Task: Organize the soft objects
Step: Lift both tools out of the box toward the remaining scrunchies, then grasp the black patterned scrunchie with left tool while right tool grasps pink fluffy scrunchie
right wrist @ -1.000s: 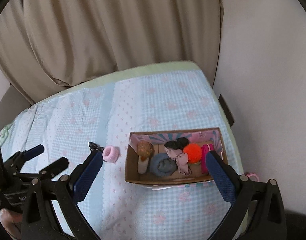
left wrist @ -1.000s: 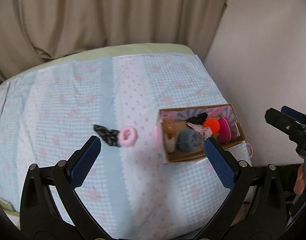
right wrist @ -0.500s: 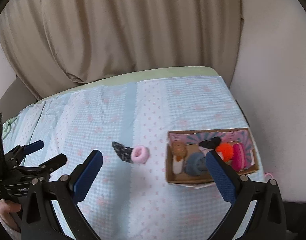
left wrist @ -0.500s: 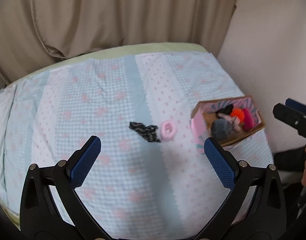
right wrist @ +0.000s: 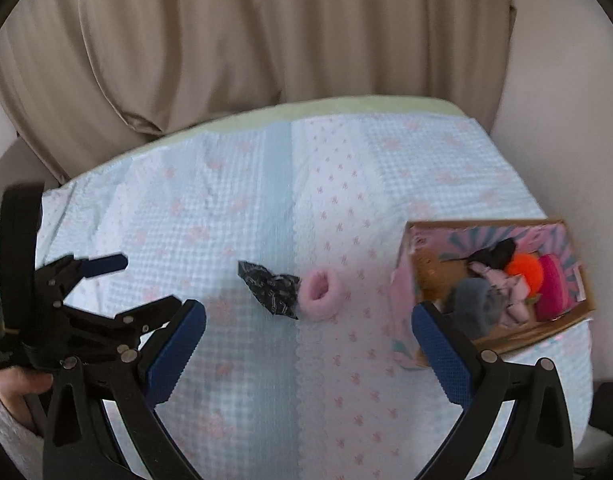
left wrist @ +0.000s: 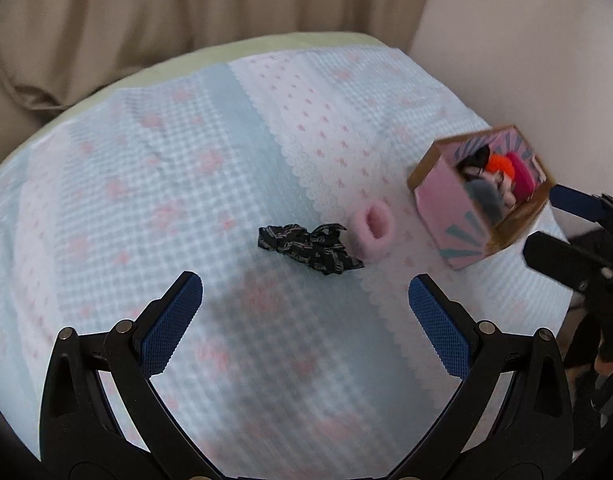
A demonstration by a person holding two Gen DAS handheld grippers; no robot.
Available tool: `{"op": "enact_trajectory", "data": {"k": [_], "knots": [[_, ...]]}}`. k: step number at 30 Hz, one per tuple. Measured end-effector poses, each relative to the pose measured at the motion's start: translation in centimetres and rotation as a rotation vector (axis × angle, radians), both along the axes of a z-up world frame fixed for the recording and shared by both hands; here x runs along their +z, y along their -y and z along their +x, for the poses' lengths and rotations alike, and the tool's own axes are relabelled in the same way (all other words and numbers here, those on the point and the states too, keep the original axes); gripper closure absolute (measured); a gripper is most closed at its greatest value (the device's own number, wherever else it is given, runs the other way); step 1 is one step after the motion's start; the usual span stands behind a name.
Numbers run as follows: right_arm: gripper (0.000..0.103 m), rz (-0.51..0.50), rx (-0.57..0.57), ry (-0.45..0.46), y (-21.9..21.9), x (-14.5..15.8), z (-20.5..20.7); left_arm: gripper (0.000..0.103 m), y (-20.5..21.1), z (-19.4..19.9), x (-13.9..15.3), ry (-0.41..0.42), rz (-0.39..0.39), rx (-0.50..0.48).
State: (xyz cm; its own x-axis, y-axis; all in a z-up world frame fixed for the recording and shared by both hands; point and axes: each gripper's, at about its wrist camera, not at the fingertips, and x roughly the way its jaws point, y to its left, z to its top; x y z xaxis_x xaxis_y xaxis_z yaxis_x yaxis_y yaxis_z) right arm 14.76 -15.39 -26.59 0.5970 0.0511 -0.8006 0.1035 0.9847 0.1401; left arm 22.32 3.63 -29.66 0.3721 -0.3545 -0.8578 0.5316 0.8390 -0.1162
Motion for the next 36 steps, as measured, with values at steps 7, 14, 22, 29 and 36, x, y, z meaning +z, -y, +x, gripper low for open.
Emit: {"op": "enact_trajectory", "data": {"k": [7,14,22,29,36], "knots": [[0.003,-0.002,-0.017,-0.024,-0.9,-7.1,3.3,0.0,1.5,3.0,-6.7,0.021,0.015,-0.14],[0.013,0.003,-0.035,-0.042,-0.1,-11.9,6.1,0.001,3.9,4.6,-11.8,0.102,0.092,-0.312],[0.017,0.009,-0.045,-0.08,0.2,-15.8,8.5,0.005,7.4,4.8,-15.9,0.179,0.195,-0.564],[0.033,0.034,-0.054,-0.108,0.7,-17.8,9.6,0.016,8.8,5.1,-17.5,0.199,0.231,-0.633],[0.056,0.054,-0.07,-0.13,1.1,-18.7,9.8,0.036,9.4,5.2,-18.1,0.205,0.273,-0.673]]}}
